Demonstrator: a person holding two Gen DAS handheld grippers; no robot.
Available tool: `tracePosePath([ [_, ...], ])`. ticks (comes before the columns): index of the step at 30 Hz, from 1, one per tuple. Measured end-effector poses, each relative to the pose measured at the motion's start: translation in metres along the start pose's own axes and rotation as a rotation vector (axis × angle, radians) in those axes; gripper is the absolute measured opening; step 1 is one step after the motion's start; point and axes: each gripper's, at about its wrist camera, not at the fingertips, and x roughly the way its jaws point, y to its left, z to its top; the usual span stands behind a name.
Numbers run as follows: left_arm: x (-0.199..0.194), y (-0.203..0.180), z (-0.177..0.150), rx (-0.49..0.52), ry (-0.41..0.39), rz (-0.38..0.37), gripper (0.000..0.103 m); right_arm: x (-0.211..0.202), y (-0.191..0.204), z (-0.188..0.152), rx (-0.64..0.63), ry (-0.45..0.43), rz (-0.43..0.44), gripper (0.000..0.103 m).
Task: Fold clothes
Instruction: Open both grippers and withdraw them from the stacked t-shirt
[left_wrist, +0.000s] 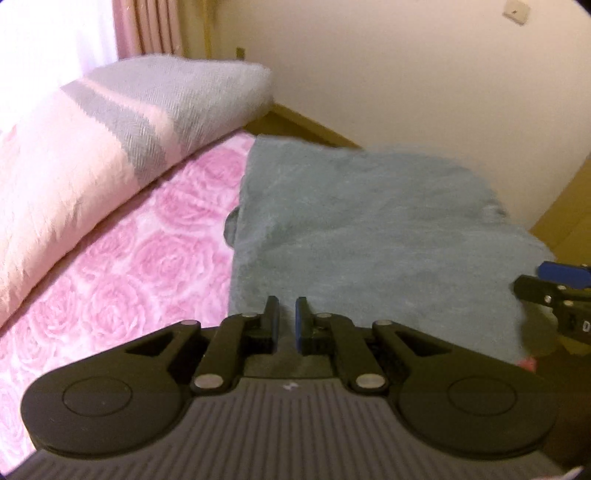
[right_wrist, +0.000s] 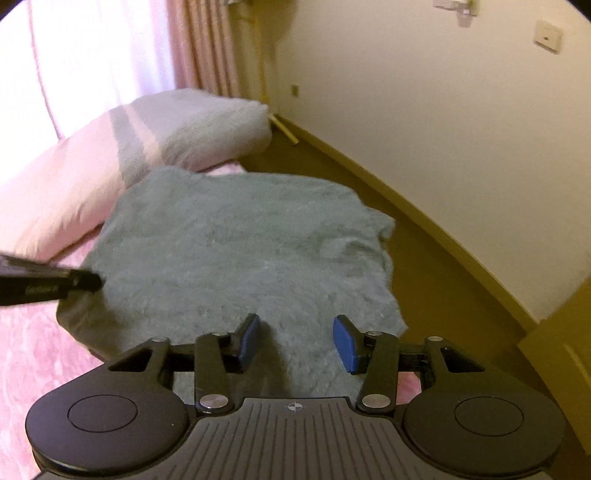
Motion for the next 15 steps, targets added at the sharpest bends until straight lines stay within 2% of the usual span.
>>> tracePosePath([
  [3, -0.028, -0.012, 0.005, 0.010, 0.014, -0.010, 0.010, -0.017, 0.005, 0.003, 0.034, 0.009, -0.006, 0.047],
  [6, -0.052, -0.023, 0.009, -0.002, 0.024, -0.001, 0.022, -0.042, 0.006, -0.001, 0.102, 0.059, -0.026, 0.047],
  [8, -0.068, -0.029, 0.008, 0.002, 0.023, 0.010, 0.023, -0.054, 0.007, -0.004, 0.176, 0.092, -0.033, 0.047],
  [11, -0.092, -0.035, 0.000, 0.016, 0.017, 0.032, 0.026, -0.079, 0.009, -0.012, 0.269, 0.097, -0.030, 0.047],
  [15, -0.130, -0.041, -0.014, 0.034, 0.002, 0.054, 0.026, -0.116, 0.023, -0.026, 0.296, 0.075, -0.042, 0.047],
])
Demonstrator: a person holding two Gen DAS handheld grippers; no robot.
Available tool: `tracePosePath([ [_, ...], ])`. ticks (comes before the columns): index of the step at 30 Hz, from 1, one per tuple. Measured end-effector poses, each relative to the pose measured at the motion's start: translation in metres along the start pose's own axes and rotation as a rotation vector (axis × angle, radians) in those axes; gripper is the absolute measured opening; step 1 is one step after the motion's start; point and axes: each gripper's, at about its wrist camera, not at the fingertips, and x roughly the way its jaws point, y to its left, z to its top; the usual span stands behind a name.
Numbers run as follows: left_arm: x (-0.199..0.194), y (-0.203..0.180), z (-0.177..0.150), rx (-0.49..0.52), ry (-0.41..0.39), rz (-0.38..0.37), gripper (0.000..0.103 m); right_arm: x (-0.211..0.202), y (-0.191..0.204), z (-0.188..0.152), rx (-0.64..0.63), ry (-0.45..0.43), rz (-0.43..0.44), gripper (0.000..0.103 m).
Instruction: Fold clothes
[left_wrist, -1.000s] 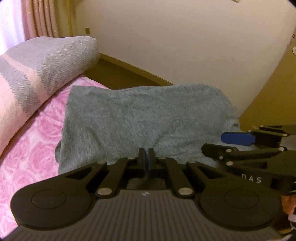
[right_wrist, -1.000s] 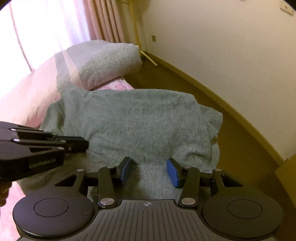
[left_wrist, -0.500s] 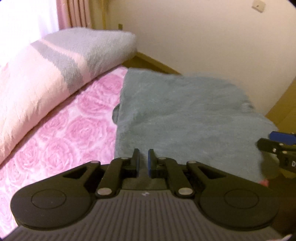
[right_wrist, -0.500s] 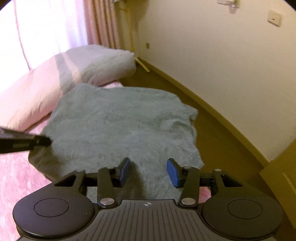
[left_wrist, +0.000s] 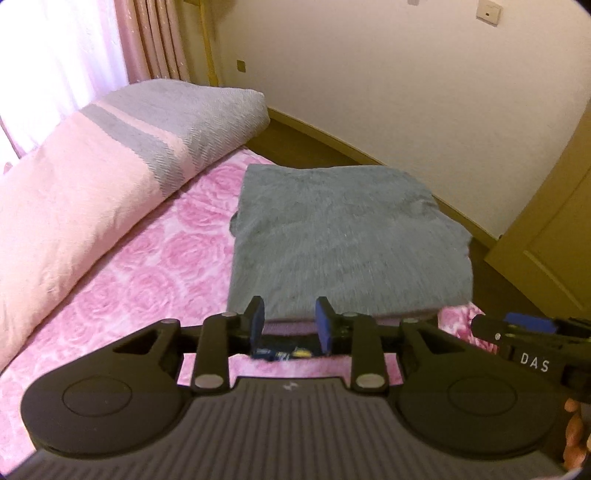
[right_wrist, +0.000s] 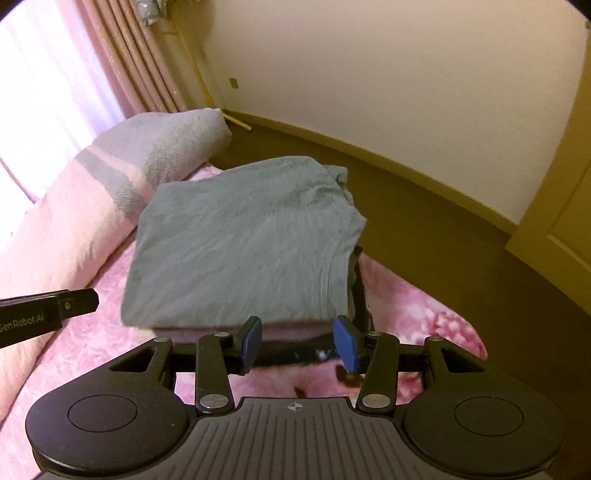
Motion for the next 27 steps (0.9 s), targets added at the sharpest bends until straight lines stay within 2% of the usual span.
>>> tracePosePath([
  [8, -0.074, 0.002, -0.042, 0.041, -0.073, 0.026, 0.035, -0.070, 0.024, -0.044, -0.014, -0.074, -0.012, 0.047],
  [15, -0.120, 0.002, -0.088, 0.048, -0.078, 0.022, 0.041, -0.124, 0.046, -0.088, -0.061, -0.139, -0.017, 0.047],
  [18, -0.140, -0.003, -0.109, 0.060, -0.080, 0.016, 0.045, -0.146, 0.048, -0.107, -0.041, -0.162, -0.008, 0.047],
  [24, -0.170, -0.007, -0.147, 0.095, -0.108, -0.005, 0.050, -0.175, 0.046, -0.142, 0.038, -0.135, -0.019, 0.047],
  [27, -0.184, -0.009, -0.166, 0.121, -0.138, -0.010, 0.058, -0.186, 0.051, -0.161, 0.016, -0.126, -0.030, 0.047],
])
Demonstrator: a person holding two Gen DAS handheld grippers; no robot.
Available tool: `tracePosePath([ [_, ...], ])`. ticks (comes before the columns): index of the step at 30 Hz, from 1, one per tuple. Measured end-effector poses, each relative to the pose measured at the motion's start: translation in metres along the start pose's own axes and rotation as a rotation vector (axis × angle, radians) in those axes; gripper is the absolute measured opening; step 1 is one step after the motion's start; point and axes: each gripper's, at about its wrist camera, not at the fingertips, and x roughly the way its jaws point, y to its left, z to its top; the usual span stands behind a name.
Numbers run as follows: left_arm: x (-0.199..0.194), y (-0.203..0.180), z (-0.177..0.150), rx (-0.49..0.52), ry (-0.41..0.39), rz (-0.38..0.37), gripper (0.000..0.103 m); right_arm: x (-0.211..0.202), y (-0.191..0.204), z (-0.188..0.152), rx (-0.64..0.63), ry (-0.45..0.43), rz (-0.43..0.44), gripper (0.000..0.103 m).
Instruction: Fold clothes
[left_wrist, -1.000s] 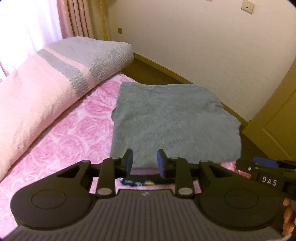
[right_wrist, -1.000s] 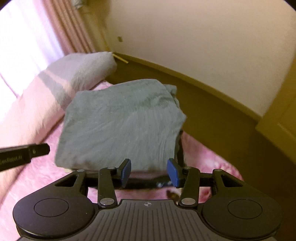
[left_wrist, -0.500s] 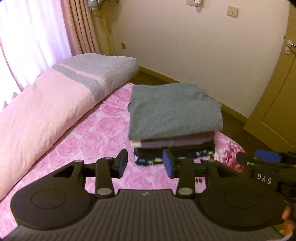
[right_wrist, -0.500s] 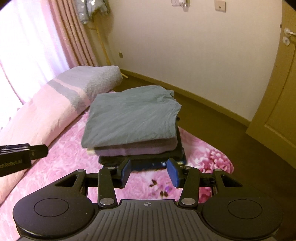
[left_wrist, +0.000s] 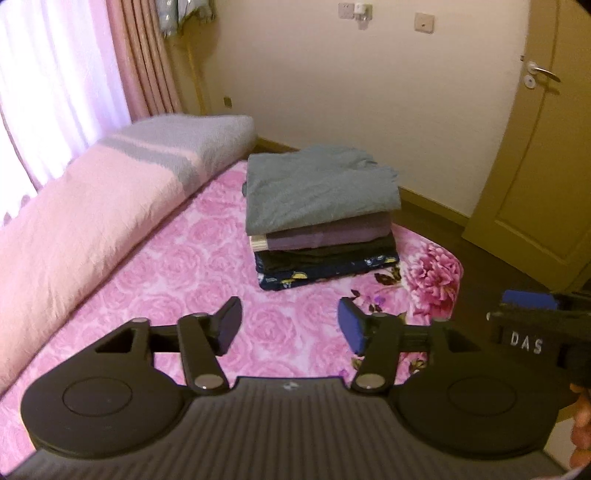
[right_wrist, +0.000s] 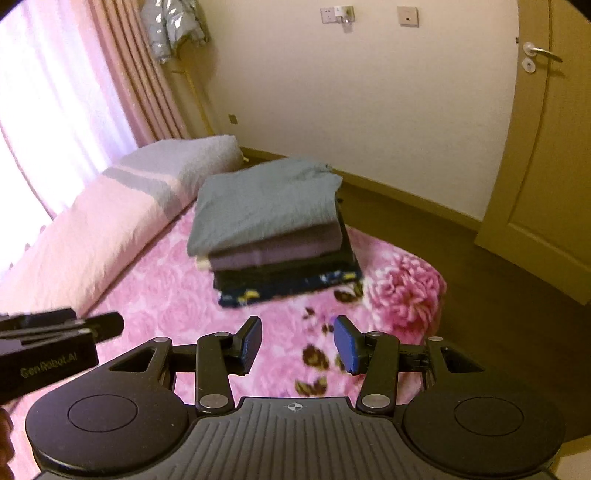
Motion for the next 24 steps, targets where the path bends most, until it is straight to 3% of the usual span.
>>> tracePosePath([
  [4, -0.009, 0.001, -0.013, -0.012, 0.011, -0.032, 0.058, -0.013, 0.004, -0.018, -0.016, 0.006, 0.009, 0.047],
  [10, -0.011, 0.006, -0.024, -0.039, 0.037, -0.018, 0.058, -0.021, 0.007, -0.025, -0.026, 0.013, -0.003, 0.047],
  [24, 0.026, 0.000, -0.024, -0.074, 0.130, 0.012, 0.058, 0.021, 0.001, -0.020, -0.078, 0.123, -0.038, 0.047],
])
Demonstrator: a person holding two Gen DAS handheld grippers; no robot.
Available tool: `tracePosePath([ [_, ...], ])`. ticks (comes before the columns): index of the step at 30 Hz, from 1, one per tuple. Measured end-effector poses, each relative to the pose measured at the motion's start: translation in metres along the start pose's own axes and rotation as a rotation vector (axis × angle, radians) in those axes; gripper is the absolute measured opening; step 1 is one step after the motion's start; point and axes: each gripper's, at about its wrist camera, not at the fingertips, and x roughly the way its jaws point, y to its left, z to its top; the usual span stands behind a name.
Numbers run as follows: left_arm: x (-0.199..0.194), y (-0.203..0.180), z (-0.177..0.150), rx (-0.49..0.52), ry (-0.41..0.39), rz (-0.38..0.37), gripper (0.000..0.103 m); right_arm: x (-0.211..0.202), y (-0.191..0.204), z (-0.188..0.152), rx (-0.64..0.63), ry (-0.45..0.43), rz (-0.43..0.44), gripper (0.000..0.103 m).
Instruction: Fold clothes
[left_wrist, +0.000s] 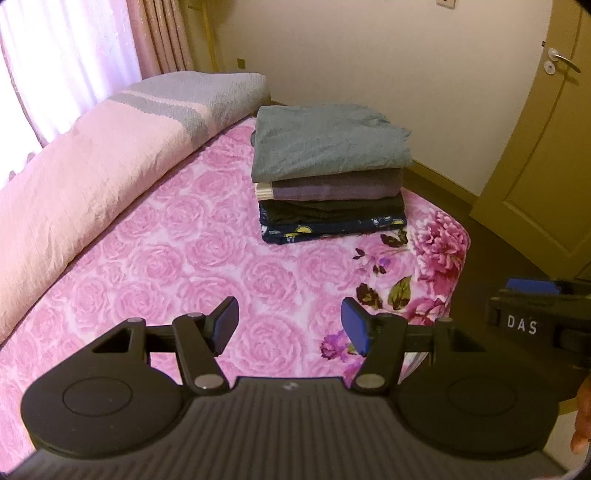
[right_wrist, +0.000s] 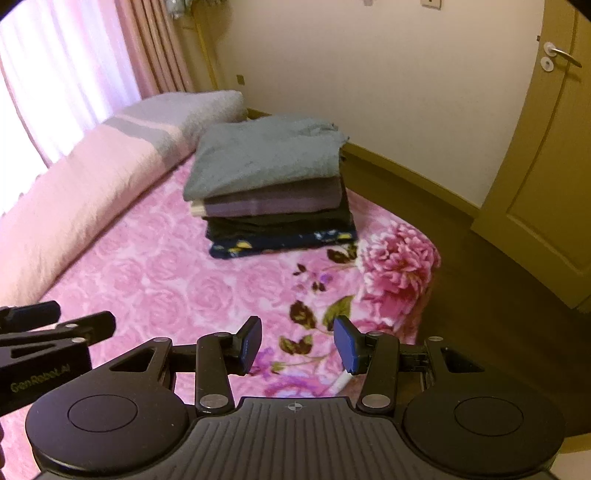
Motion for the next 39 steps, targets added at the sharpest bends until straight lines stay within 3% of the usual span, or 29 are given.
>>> tracePosePath([
  [16, 0.048, -0.021, 0.027, -0.045, 0.028, 0.018, 0.058, 0.052, -0.030, 0.033, -0.044, 0.079, 0.013, 0.047],
  [39, 0.105, -0.014, 0.059, -0.049, 0.075, 0.035, 0.058, 0.112, -0.030, 0.064, -0.061, 0.158, 0.022, 0.047],
])
